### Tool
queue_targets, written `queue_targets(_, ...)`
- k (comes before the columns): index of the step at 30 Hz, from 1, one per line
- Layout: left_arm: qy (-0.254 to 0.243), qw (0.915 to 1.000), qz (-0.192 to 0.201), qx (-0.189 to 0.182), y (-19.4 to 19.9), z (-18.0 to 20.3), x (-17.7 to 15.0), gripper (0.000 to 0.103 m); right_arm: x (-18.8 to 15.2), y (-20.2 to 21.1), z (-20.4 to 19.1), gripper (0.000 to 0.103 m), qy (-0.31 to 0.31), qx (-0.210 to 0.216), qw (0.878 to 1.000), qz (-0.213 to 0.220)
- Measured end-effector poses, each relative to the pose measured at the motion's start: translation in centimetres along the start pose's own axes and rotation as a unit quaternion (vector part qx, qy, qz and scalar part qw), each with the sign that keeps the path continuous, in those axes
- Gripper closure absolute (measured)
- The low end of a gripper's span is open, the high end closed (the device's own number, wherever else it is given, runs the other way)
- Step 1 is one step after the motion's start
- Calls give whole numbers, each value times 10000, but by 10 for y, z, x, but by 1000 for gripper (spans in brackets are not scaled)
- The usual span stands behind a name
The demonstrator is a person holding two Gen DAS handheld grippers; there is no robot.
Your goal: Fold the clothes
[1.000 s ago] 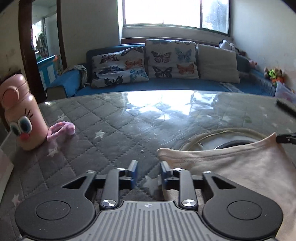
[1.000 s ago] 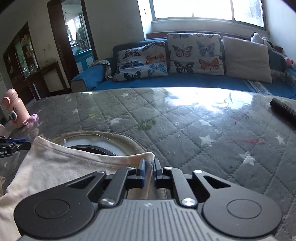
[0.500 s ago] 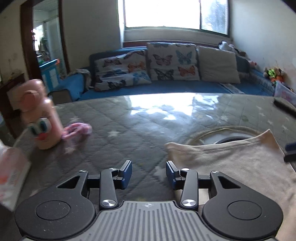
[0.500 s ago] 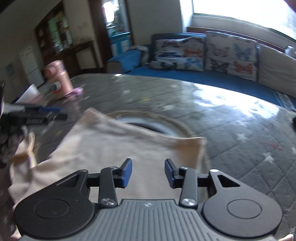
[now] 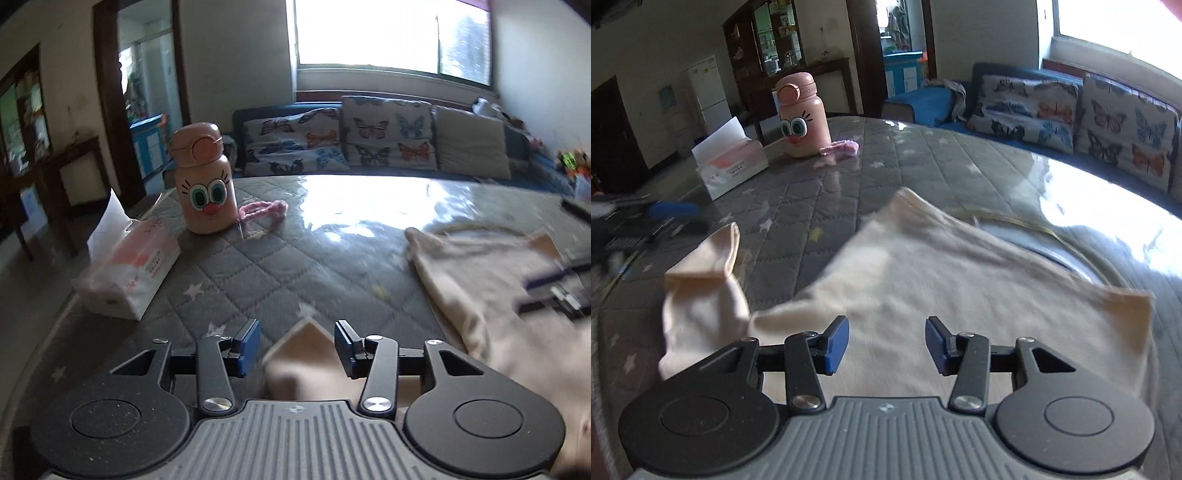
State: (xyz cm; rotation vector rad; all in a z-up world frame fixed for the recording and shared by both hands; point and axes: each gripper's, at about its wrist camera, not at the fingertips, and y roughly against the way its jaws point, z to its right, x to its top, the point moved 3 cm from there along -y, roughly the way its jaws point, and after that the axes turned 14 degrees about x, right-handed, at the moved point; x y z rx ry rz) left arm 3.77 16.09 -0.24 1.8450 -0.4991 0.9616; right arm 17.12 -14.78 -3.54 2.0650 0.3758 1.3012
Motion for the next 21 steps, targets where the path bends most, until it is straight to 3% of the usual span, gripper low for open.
queue_targets(9, -847, 9961, 193, -161, 12, 29, -29, 52, 7, -38, -10, 55, 93, -66, 9998, -150)
queue_targets(17, -1039, 9942, 257, -63, 1, 33, -34, 52, -11, -35, -44, 53, 623, 108, 9975, -306)
queue_targets(21, -1123, 9933, 251, 54, -4, 33, -37, 65, -17, -35, -64, 53, 869, 205, 9955, -315)
